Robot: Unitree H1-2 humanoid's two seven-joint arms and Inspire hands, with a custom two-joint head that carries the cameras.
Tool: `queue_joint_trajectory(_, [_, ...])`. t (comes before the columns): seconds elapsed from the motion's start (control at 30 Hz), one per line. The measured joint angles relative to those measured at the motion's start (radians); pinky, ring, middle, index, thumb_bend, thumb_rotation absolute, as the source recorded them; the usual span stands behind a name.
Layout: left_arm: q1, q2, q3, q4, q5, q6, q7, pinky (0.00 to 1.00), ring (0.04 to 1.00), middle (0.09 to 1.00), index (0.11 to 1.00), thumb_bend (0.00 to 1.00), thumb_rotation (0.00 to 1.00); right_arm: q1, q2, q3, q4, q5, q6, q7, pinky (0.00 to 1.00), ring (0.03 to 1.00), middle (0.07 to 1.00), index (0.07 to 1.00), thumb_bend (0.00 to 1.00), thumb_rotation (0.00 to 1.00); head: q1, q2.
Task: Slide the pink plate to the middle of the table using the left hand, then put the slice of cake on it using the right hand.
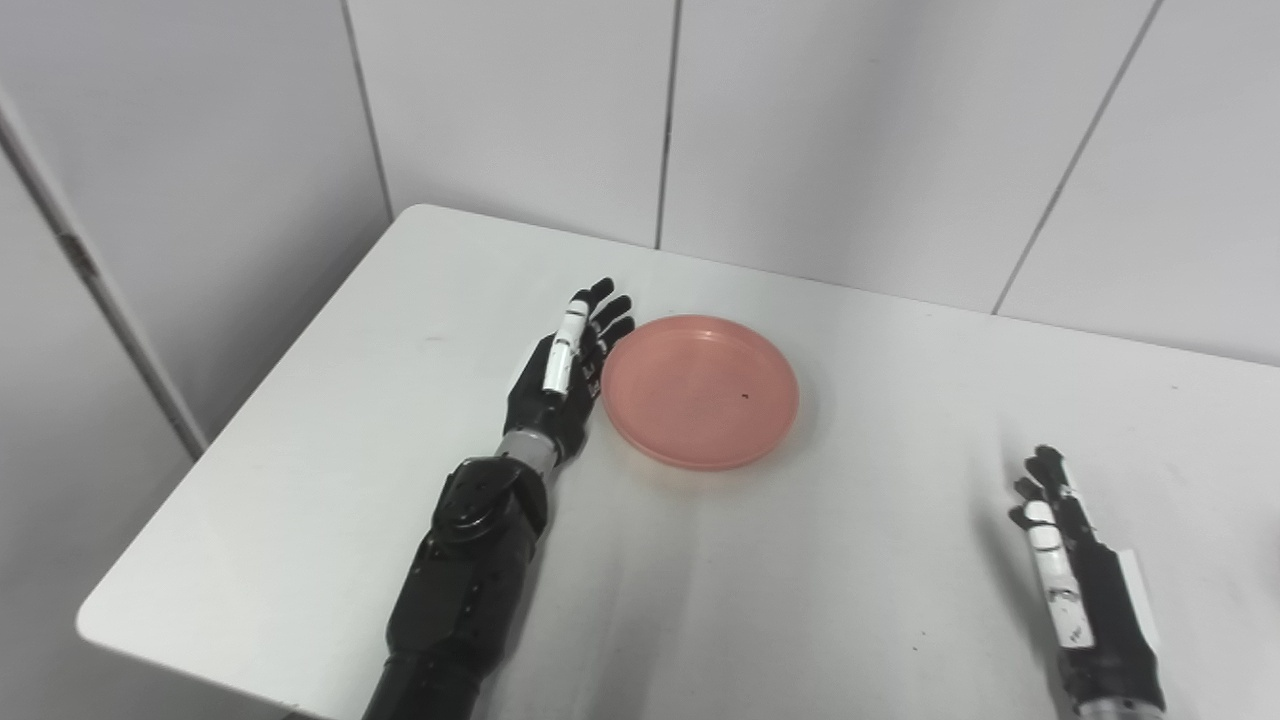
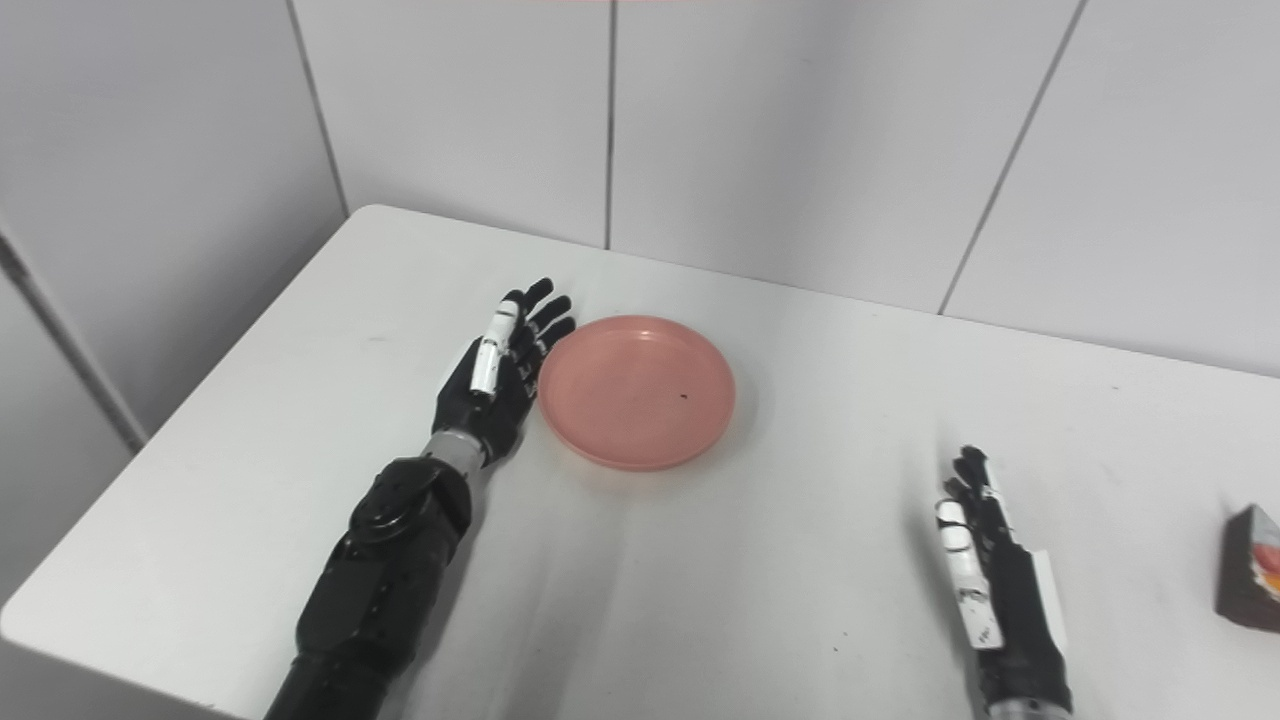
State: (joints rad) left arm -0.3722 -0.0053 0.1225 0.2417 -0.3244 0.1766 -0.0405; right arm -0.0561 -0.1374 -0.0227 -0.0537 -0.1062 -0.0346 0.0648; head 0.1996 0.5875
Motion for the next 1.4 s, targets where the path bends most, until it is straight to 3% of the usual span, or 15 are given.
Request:
queue_joint_trajectory(0.3, [0.048, -0.033, -0.051, -0.103, -0.017, 0.098, -0.033, 0.95, 0.937, 0.934, 0.932, 0.40, 1.00, 0.005, 0.021, 0.021, -0.028, -0.030, 0.036, -0.020, 0.91, 0.944, 0.964, 0.967, 0.24, 1.00, -0.098, 0.034])
queue_joint_trajectory(0.73, [0.109, -0.040, -0.133, -0.218, -0.015, 0.200, -0.051, 0.98, 0.952, 0.948, 0.949, 0.38, 1.00, 0.005, 0.036, 0.043, -0.032, -0.065, 0.045, -0.053, 0.90, 0.940, 0.953, 0.953, 0.25, 1.00, -0.157, 0.055])
queue_joint_trajectory(1.07, [0.142, -0.041, -0.175, -0.261, -0.026, 0.235, -0.094, 1.00, 0.986, 0.975, 0.974, 0.36, 1.00, 0.005, 0.053, 0.048, -0.033, -0.069, 0.049, -0.060, 0.91, 0.940, 0.954, 0.955, 0.27, 1.00, -0.192, 0.068])
queue_joint_trajectory(1.4, [0.157, -0.027, -0.168, -0.268, -0.043, 0.246, -0.126, 1.00, 0.971, 0.963, 0.970, 0.37, 1.00, 0.004, 0.070, 0.051, -0.037, -0.079, 0.063, -0.079, 0.90, 0.941, 0.950, 0.948, 0.28, 1.00, -0.242, 0.080])
